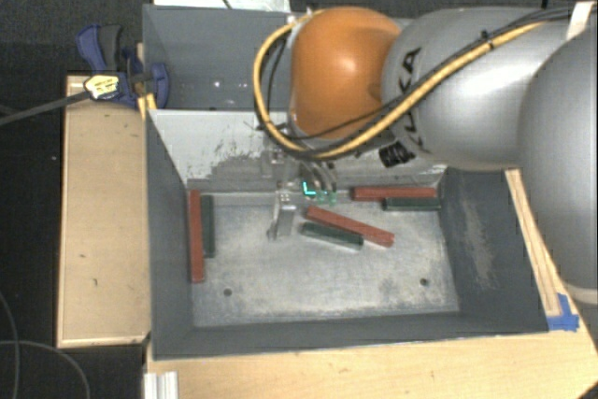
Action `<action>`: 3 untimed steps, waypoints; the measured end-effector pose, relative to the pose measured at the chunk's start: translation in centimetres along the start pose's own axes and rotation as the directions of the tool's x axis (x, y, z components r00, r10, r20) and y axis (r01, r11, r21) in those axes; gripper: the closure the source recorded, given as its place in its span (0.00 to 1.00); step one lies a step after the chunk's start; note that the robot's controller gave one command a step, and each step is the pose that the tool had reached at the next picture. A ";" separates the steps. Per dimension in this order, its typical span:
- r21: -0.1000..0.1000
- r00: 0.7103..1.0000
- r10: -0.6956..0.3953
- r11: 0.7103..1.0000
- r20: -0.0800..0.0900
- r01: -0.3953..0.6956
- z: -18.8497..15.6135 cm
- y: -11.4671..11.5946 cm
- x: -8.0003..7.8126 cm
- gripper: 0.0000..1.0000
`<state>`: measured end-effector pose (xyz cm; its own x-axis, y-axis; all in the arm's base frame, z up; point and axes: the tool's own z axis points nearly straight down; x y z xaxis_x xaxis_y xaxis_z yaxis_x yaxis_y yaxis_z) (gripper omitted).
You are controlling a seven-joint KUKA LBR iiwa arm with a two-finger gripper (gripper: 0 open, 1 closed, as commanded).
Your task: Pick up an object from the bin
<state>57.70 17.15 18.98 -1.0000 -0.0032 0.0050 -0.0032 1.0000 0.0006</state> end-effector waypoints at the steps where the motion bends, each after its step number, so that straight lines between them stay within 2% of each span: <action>1: -0.001 1.000 0.004 1.000 0.008 -0.004 -0.4 -0.1 -0.2 0.00; 2: 0.000 0.999 -0.040 0.999 0.012 0.040 7.8 -5.8 -1.1 0.00; 3: 0.001 0.991 -0.136 0.991 0.005 0.136 5.4 -9.6 0.6 0.00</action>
Offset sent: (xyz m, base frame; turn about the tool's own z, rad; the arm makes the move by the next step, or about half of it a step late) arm 0.0129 -0.0854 -0.1198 -0.0577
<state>57.13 7.53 13.58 -0.9903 -0.1388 0.0000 -0.1388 0.9903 0.0006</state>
